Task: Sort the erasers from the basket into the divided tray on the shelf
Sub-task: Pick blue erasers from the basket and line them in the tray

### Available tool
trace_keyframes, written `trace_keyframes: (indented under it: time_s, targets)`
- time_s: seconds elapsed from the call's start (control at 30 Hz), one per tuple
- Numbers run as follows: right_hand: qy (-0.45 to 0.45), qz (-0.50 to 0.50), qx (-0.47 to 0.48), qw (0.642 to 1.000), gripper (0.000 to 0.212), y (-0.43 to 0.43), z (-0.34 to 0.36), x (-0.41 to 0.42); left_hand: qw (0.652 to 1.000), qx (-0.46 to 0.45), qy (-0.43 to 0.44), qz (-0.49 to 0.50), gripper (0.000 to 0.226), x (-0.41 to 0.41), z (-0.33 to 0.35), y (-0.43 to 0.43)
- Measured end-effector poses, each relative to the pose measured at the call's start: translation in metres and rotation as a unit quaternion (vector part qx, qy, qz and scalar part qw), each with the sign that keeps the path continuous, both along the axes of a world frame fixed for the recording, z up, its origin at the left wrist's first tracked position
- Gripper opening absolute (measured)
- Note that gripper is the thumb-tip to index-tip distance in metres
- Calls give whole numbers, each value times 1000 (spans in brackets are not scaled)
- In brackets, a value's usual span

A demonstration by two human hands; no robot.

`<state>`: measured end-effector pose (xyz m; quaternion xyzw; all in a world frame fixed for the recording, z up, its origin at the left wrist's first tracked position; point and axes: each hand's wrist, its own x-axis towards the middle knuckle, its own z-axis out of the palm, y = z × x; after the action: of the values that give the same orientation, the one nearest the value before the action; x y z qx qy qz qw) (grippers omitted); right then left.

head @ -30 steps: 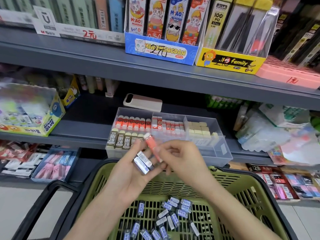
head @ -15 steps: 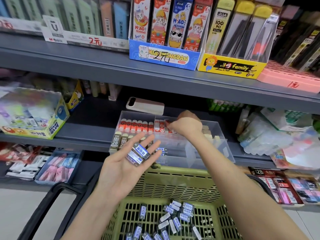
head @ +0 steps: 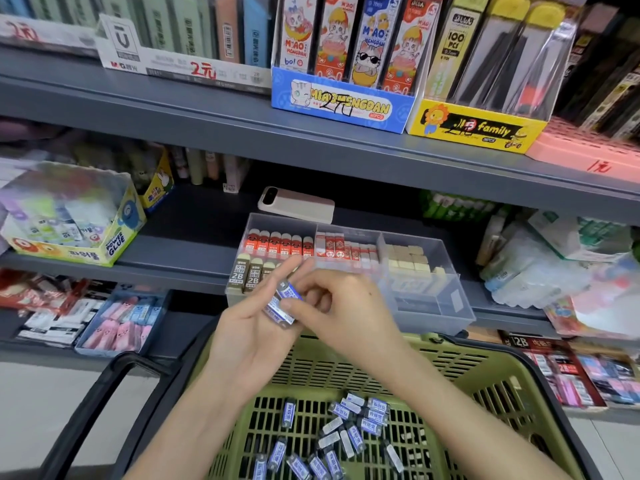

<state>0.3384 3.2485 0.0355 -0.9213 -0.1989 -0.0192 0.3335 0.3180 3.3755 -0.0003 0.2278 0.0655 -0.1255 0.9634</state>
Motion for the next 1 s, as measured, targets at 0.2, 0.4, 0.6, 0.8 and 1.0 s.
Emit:
trace_keyframes:
  time_s: [0.2, 0.4, 0.6, 0.8, 1.0]
  targets:
    - [158, 1, 127, 979, 18, -6, -3, -13, 1000, 17, -14, -6, 46, -6, 2, -4]
    - [209, -77, 289, 931, 10, -16, -10, -17, 996, 76, -35, -35, 48, -10, -3, -15]
    - [172, -108, 312, 928, 7, -62, 11, 27, 992, 115, -40, 31, 35, -6, -6, 2]
    - [149, -84, 50, 984, 9, -71, 2, 63, 976, 199, -26, 89, 23, -7, -8, 7]
    - [91, -19, -122, 988, 19, -48, -19, 74, 975, 196, -32, 97, 21, -9, -8, 5]
